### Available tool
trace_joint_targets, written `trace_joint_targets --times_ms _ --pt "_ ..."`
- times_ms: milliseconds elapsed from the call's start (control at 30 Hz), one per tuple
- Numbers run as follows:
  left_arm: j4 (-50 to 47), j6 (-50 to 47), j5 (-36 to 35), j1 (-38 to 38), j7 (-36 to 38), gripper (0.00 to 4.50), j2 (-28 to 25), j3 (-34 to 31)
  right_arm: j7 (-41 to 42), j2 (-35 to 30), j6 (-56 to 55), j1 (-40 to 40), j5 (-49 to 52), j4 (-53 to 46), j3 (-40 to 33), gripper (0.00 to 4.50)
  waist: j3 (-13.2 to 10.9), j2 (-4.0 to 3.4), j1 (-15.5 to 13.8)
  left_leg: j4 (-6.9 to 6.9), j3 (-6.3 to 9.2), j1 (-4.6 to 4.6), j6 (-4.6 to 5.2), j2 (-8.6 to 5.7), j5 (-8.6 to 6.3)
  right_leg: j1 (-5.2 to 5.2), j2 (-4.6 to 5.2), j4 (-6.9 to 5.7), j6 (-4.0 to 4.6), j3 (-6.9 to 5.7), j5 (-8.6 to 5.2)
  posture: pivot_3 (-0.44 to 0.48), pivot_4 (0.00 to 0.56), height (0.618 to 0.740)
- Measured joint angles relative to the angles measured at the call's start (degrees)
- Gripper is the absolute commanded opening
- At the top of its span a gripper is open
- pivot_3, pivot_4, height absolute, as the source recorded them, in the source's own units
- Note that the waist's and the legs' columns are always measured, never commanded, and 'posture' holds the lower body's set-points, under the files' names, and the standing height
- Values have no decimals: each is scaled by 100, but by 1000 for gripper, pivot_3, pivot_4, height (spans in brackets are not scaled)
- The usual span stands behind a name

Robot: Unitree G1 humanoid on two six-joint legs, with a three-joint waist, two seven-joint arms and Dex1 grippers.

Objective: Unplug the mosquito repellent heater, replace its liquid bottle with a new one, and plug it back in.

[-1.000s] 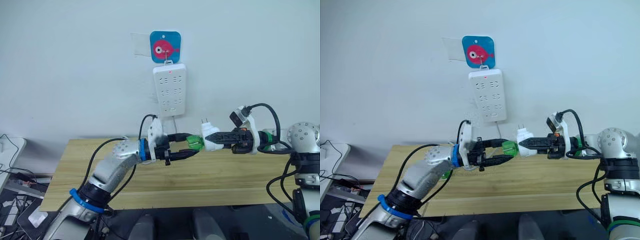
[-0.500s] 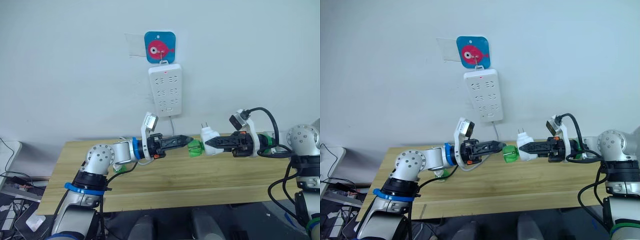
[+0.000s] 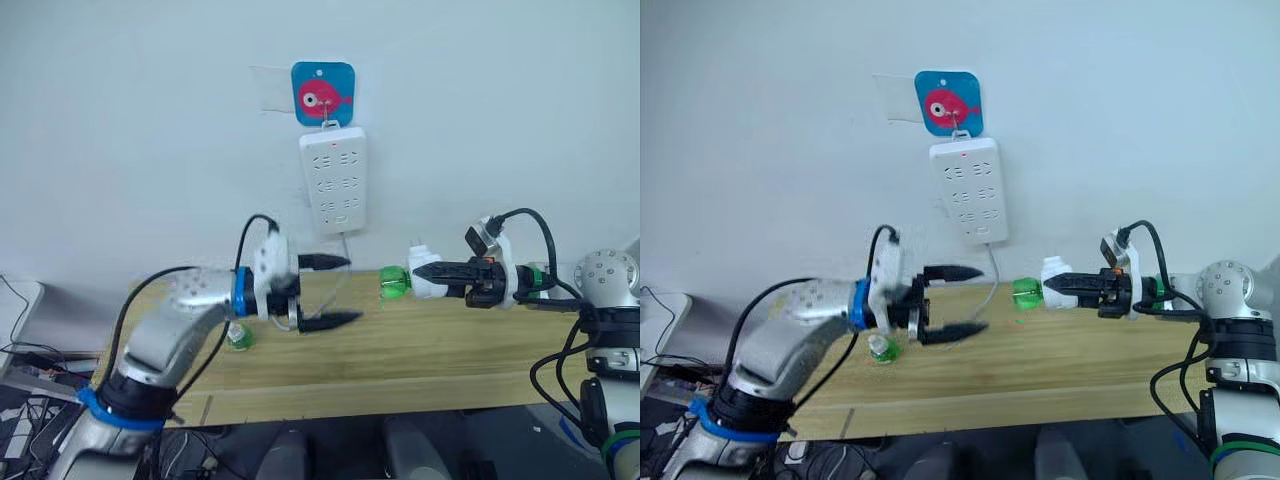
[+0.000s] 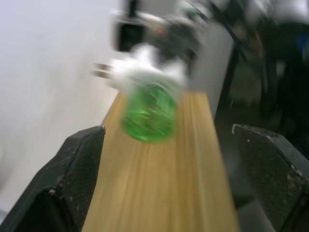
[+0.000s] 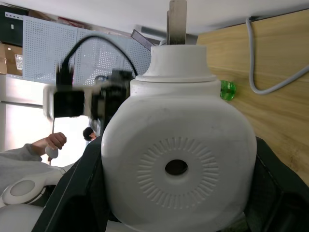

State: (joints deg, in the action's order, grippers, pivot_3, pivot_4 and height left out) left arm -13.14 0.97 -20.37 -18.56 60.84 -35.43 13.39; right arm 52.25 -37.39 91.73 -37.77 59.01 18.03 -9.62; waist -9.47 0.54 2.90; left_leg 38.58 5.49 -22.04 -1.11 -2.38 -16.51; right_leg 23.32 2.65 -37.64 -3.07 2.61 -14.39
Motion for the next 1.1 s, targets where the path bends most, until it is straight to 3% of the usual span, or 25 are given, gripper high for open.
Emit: trace_joint_targets --times_ms 100,200,367,600,967,1100 --pt "902 2359 1377 -161 -523 4466 399 -21 -34 47 30 -16 19 0 -27 2978 0 0 -99 2 -1 1 1 -1 0 -2 18 2 5 -8 4 -60 161 740" --pt "1695 3950 2301 -337 -1040 4466 721 -2 -139 139 32 -68 90 5 -33 2978 0 0 -122 5 -5 -1 3 -13 0 -2 32 0 0 -10 7 -65 158 740" --pt "2528 5334 3381 -698 -1958 4466 1166 93 -360 188 33 -145 456 22 -32 2978 0 0 -117 12 -3 -8 8 -16 -3 -1 35 1 -7 -12 10 -74 154 740" --pt "3230 5960 4277 -1095 -2973 4466 1314 92 -653 177 33 -134 919 19 -27 2978 0 0 -99 16 -2 -7 9 -15 -2 1 30 -15 -9 -14 10 -85 149 740" --pt "3569 6163 4606 -1280 -3563 4466 1268 310 -1037 163 33 -95 1418 -19 23 2978 0 0 -91 17 1 -6 9 -14 -1 1 13 -20 -9 -16 10 -87 150 740" --pt "3572 6188 4618 -1334 -3658 3594 1264 386 -1129 163 32 -89 1433 -28 24 2978 0 0 -90 17 0 -6 9 -14 -1 1 12 -21 -9 -15 10 -87 150 740"
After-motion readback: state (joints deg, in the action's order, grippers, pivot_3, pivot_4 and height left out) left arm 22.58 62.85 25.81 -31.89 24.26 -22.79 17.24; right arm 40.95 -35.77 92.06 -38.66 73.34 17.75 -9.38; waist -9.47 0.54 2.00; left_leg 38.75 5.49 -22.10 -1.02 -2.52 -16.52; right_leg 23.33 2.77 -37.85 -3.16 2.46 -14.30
